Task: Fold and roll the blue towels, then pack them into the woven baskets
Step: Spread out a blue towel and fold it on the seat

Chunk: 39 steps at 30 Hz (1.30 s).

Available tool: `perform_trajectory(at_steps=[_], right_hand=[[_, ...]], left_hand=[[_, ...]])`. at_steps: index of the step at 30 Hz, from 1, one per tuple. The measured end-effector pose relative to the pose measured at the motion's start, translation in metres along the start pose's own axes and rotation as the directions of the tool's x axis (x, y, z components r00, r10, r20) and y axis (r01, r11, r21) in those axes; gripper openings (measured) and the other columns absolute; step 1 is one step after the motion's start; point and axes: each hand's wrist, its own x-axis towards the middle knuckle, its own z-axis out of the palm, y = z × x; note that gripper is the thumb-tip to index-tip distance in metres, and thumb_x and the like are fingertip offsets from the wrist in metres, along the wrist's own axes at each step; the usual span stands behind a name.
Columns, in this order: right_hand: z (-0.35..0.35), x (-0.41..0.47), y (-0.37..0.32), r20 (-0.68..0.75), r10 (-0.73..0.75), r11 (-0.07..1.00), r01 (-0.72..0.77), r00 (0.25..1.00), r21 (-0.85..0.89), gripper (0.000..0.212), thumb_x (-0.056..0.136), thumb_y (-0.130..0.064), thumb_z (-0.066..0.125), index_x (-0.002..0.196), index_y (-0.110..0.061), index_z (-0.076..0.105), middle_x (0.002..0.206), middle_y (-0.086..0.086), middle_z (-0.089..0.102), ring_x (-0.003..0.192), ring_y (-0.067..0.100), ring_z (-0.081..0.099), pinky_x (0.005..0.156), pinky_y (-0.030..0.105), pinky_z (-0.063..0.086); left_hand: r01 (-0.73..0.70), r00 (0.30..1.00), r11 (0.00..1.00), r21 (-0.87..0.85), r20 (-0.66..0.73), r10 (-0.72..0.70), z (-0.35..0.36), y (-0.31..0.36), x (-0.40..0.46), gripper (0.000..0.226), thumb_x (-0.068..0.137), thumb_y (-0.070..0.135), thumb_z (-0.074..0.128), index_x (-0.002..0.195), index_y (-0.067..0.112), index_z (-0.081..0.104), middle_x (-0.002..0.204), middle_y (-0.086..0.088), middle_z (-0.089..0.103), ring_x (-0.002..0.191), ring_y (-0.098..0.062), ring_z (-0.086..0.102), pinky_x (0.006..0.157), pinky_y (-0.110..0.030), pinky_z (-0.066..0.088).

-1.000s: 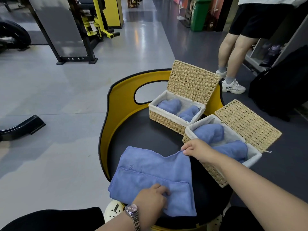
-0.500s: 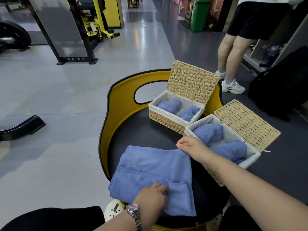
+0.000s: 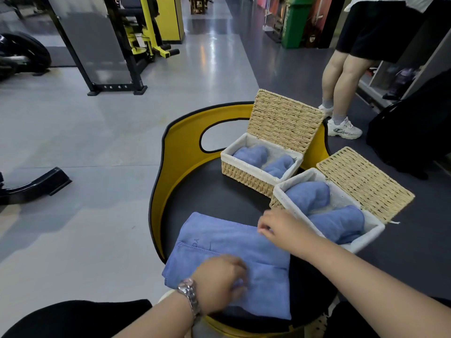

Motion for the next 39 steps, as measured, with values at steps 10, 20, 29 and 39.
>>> perform_trajectory(at_steps=[10,20,29,39], right_hand=[[0.020,-0.036,-0.007,0.579,0.233,0.971,-0.153,0.781,-0.185,0.032,0.077,-0.044,0.067,0.065,-0.018,0.051,0.058,-0.003,0.048,0.067,0.023,0.052,0.046,0.026,0.031],[0.016,-0.040,-0.002,0.517,0.210,0.953,-0.292,0.830,0.081,0.019,0.083,-0.033,0.064,0.093,-0.017,0.062,0.090,-0.002,0.063,0.085,0.015,0.057,0.071,0.025,0.042],[-0.018,-0.034,0.023,0.173,0.254,0.896,-0.299,0.951,0.329,0.029,0.070,-0.016,0.074,0.068,-0.024,0.046,0.063,-0.011,0.050,0.059,0.003,0.043,0.060,0.021,0.039],[0.019,-0.008,0.023,0.082,0.231,0.931,-0.196,0.970,-0.307,0.022,0.086,-0.002,0.047,0.087,-0.024,0.050,0.102,0.004,0.052,0.097,0.024,0.055,0.077,0.031,0.044]], left_hand=[[0.359,0.904,0.787,0.502,0.023,-0.428,-0.018,-0.056,-0.004,0.036,0.087,0.017,0.046,0.123,0.020,0.048,0.122,-0.003,0.054,0.116,-0.027,0.051,0.102,-0.036,0.030],[0.395,0.834,0.766,0.507,0.152,-0.531,-0.023,-0.060,-0.012,0.039,0.080,0.030,0.059,0.114,0.017,0.046,0.111,-0.001,0.064,0.103,-0.025,0.061,0.078,-0.035,0.034],[0.481,0.870,0.861,0.164,0.028,-0.491,-0.074,-0.079,-0.007,0.020,0.086,0.021,0.053,0.104,0.025,0.060,0.101,-0.001,0.066,0.090,-0.022,0.062,0.066,-0.025,0.043],[0.507,0.837,0.862,0.022,-0.251,-0.486,-0.061,-0.097,0.037,0.049,0.083,0.010,0.061,0.127,0.022,0.042,0.119,-0.004,0.057,0.103,-0.025,0.056,0.081,-0.033,0.050]])
